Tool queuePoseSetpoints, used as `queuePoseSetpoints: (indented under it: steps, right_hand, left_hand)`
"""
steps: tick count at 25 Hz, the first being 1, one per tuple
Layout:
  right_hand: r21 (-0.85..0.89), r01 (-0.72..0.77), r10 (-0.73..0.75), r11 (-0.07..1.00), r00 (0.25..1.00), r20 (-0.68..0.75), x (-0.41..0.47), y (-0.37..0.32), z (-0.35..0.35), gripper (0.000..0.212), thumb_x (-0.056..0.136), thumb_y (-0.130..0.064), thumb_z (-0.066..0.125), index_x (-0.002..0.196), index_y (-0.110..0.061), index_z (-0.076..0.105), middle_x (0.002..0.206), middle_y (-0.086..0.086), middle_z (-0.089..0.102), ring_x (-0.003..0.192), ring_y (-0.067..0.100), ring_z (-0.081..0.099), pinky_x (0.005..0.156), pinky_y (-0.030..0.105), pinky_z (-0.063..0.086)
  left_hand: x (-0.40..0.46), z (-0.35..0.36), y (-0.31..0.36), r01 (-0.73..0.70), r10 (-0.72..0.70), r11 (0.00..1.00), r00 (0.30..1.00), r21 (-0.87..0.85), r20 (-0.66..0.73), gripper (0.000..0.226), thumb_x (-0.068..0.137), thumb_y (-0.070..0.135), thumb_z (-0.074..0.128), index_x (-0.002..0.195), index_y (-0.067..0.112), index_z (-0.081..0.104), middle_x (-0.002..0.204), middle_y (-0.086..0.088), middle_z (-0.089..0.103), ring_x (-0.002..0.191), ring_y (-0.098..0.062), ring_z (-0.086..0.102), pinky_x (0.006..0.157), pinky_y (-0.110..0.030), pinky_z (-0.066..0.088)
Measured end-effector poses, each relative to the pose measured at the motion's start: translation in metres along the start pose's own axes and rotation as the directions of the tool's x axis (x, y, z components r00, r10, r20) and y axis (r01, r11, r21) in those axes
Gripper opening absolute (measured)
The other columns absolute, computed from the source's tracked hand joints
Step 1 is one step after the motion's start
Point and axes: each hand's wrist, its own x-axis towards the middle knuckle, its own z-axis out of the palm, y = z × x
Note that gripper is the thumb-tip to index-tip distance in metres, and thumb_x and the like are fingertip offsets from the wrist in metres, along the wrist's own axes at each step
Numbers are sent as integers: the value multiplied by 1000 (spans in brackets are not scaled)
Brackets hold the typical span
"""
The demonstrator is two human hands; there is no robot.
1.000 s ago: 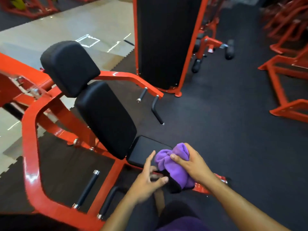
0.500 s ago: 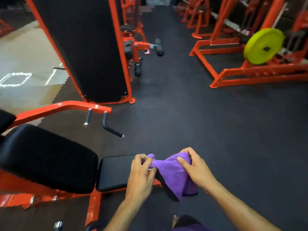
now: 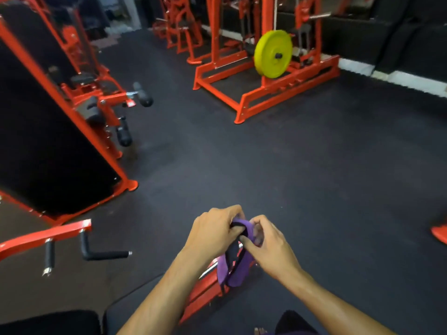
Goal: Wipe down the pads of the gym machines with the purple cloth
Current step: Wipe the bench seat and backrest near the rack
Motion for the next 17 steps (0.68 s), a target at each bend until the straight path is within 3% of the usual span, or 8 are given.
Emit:
queuePoseSetpoints:
  steps: [5,10,14,17]
  right_hand:
    - [-64,-77,69,995,990,-121,12,9,-16,24,83,-19,64,97,-32,50,94,-14,59,88,6,58,76,29,50]
    - [-418,-258,219,871,966,-140,27,20,-54,15,79,-22,55,93,-27,51,92,-14,56,94,18,59,69,31,39]
    - [-250,-344,297,905,932,-207,33,-5,-70,12,83,-19,56,89,-29,57,77,-7,62,75,16,63,62,34,51]
    - [-20,-298,288,954,936,-204,29,-32,-71,28,90,-7,50,99,-33,57,69,8,54,52,20,64,54,37,56]
  left_hand:
    - [36,-5,-3,-139,137,990,990,37,38,14,93,42,55,105,36,59,97,12,70,91,-20,64,75,-32,50]
    - [60,-23,-34,-192,190,980,981,56,42,8,97,37,52,102,33,57,99,15,68,90,-19,62,72,-32,48]
    - [60,-24,-47,-234,236,971,970,-48,61,15,104,32,43,117,38,40,96,4,68,86,-32,63,75,-41,51]
    - [36,-10,-49,-243,267,943,961,-230,80,19,98,18,36,108,35,34,82,1,59,74,-33,56,70,-47,52]
